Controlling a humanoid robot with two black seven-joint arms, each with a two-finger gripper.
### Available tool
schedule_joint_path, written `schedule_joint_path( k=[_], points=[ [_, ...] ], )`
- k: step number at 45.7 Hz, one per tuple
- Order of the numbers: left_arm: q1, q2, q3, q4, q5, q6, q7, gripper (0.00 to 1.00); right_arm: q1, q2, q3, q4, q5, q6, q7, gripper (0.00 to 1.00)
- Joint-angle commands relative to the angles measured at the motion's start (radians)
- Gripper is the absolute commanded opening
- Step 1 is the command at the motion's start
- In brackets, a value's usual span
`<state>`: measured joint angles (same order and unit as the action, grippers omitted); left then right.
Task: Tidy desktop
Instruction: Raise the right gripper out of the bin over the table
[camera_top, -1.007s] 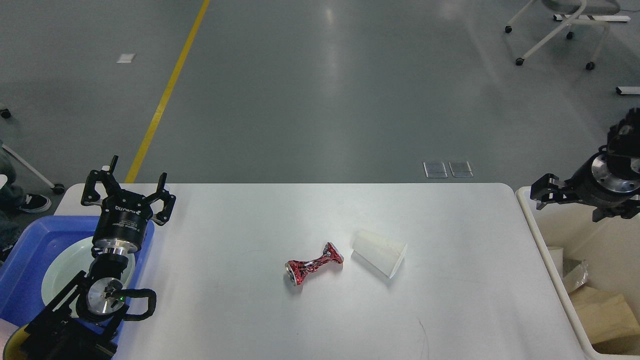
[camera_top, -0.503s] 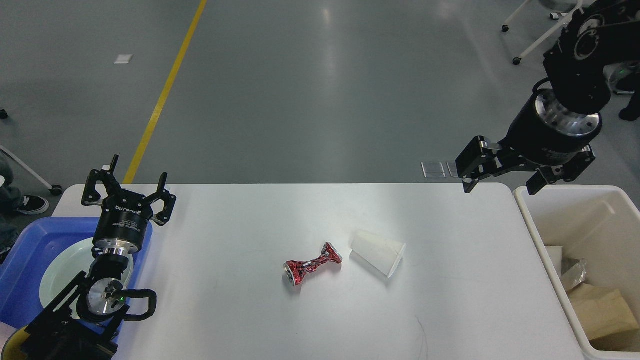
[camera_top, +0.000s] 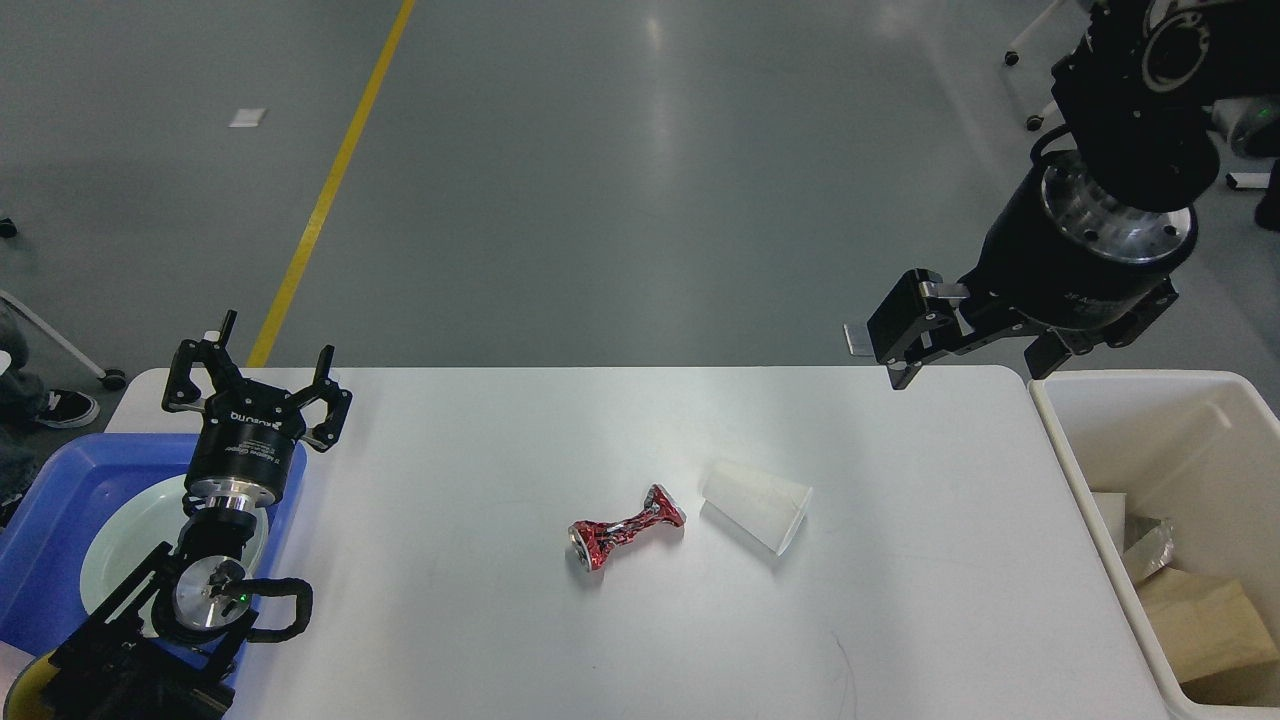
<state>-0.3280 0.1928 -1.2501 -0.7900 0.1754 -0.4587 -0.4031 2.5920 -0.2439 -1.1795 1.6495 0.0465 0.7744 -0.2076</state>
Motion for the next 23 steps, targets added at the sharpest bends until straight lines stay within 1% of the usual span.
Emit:
schedule_joint_path(
  k=[1,16,23],
  points=[
    [0.0,0.0,0.0,0.0,-0.001,0.0,0.001,0.96,0.007,-0.006,0.02,0.013,0.0,0.002,0.001,1.0],
    [0.0,0.0,0.0,0.0,-0.001,0.0,0.001,0.96,0.002,-0.009,0.018,0.003,0.001,-0.01,0.001,1.0],
    [0.0,0.0,0.0,0.0,-0.001,0.0,0.001,0.96,0.002,-0.009,0.02,-0.007,0.004,0.0,0.01,1.0]
  ],
)
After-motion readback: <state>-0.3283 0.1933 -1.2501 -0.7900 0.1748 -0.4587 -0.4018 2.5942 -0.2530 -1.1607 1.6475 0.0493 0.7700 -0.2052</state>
